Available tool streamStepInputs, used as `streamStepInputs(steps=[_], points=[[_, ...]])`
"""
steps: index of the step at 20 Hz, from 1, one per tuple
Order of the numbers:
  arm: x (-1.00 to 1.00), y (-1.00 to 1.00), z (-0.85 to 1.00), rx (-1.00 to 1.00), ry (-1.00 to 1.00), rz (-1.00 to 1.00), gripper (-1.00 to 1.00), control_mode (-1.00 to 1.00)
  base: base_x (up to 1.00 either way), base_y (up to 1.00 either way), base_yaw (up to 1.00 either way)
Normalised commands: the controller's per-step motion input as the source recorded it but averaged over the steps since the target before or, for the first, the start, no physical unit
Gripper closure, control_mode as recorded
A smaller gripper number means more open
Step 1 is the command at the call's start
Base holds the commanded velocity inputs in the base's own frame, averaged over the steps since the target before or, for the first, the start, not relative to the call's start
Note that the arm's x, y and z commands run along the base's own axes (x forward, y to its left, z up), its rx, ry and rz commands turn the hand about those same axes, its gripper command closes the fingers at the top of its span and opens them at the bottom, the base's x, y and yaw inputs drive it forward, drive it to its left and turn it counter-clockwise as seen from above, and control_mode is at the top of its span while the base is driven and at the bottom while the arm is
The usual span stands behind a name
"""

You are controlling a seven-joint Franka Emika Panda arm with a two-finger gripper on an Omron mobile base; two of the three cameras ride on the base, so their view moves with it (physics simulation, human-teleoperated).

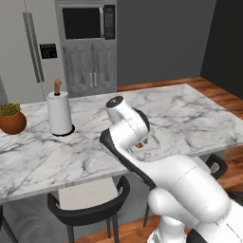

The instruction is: Place one cooked food and one vegetable from the large plate to each tupperware container.

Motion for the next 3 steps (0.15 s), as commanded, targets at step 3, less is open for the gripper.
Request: streamStepInputs(steps=[3], points=[[-0.35,0.94,0.00,-0.05,0.00,0.12,-1.00,-1.00,0.00,0.00,0.00]])
